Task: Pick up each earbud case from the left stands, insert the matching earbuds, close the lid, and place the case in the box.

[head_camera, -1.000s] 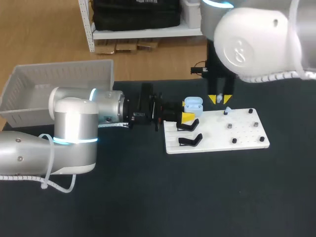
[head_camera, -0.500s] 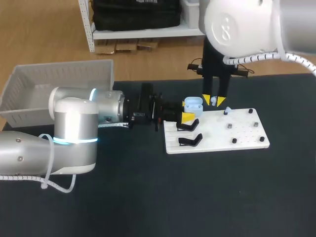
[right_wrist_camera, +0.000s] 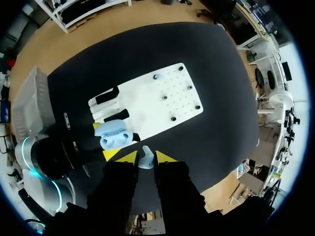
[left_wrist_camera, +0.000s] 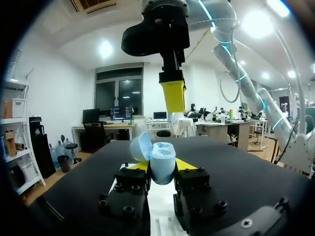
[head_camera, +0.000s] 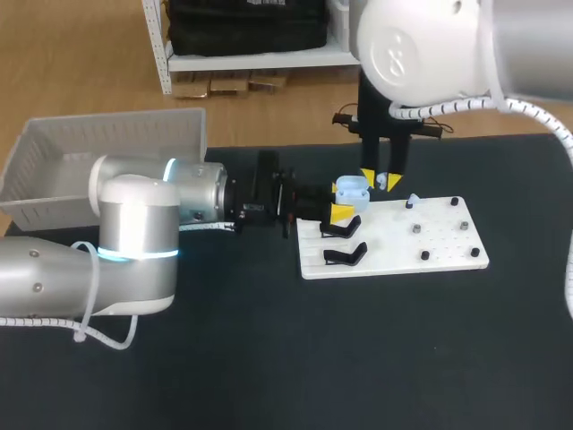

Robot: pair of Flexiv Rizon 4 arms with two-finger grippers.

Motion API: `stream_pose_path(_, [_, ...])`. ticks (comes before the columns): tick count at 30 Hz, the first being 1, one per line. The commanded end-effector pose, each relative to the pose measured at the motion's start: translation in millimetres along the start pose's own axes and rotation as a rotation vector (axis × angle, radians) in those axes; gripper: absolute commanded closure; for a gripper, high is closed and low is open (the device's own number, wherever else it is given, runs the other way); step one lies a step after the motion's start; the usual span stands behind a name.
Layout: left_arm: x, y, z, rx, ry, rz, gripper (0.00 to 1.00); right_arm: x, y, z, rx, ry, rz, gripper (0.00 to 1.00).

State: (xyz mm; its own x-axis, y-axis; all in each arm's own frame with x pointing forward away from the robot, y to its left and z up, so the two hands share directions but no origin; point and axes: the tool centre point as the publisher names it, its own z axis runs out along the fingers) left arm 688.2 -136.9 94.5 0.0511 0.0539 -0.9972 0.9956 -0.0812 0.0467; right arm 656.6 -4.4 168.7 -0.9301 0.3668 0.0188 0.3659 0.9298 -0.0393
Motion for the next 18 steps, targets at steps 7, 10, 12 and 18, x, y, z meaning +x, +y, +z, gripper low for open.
stream_pose_path(7, [2.1,-2.6,0,-0.026,-0.015,0.040,1.00,3,12,-1,0.033,0.017,0.060,1.00])
stream_pose_path(10, [2.7,-2.9,0,-0.028,-0.019,0.042,1.00,4,14,1,0.038,0.018,0.072,1.00])
stream_pose_path(12, [3.0,-3.0,1,-0.030,-0.022,0.044,1.00,2,16,2,0.036,0.016,0.080,1.00])
stream_pose_path(18, [4.3,-3.8,3,-0.029,-0.026,0.045,1.00,-1,20,6,0.019,0.015,0.119,1.00])
